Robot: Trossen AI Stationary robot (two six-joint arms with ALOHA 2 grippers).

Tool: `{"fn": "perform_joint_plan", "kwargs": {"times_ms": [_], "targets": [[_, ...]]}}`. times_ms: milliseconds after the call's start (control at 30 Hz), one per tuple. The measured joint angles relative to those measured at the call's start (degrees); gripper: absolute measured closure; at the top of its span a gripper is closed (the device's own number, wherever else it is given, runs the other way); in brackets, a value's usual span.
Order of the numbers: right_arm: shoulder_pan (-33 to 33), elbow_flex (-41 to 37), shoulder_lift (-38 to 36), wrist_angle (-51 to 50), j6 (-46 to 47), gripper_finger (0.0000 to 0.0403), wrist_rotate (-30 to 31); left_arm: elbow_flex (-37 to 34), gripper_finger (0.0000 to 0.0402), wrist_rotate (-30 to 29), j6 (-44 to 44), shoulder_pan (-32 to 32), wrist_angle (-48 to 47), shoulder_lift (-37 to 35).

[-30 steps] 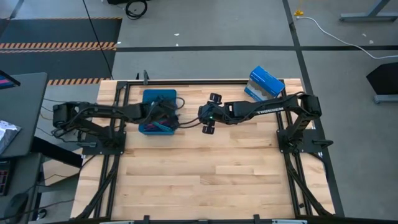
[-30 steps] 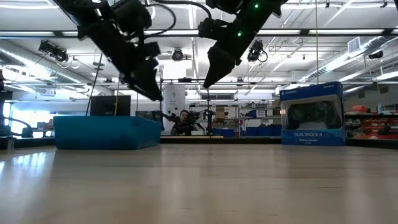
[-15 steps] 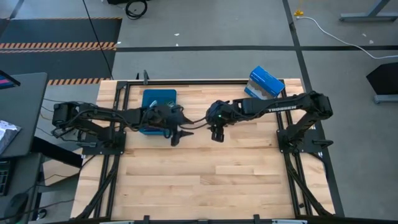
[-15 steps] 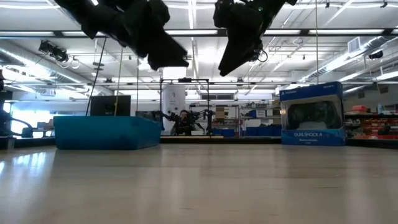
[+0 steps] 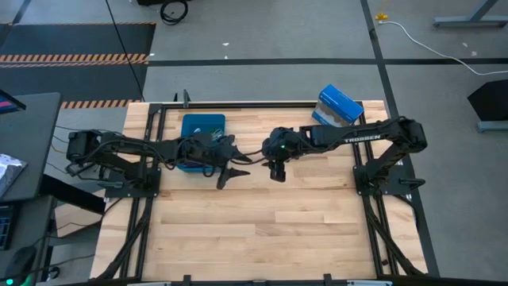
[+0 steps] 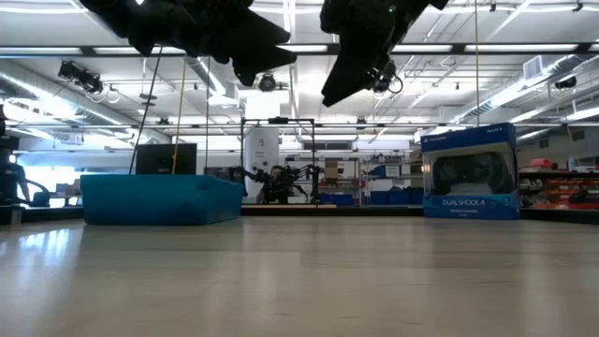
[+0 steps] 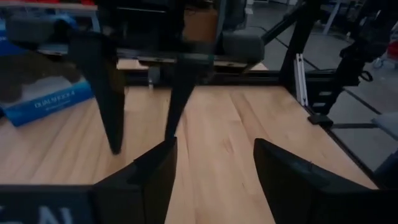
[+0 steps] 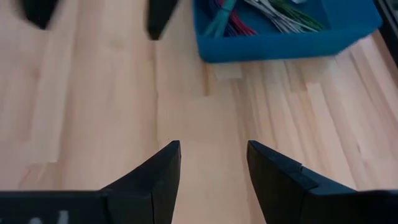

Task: Pick and place USB-C Cables
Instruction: Move the blue bin to the center of the table

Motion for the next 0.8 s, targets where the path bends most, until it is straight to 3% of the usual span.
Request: {"fn": "perform_joint_plan", "kwargs": {"times_ms": [400,600,800], "targets": [[0.02,-1.44,-2.55,0.89,-1.43,0.0246,-1.83,-6.96,0.0258,2.05,-3.22,5.94,7.19,-2.87],[-1.79,-9.29,-9.32,6.14,-1.68,0.0288,-1.95,-9.67,0.0288,2.09,-3.17,7.24,7.11,-8.64],[-4.22,-20.88,-21.44,13.51,0.08,0.0363,-2.58,-16.78,0.0336,-1.83,-2.12,7.48,8.65,-14.81]]}}
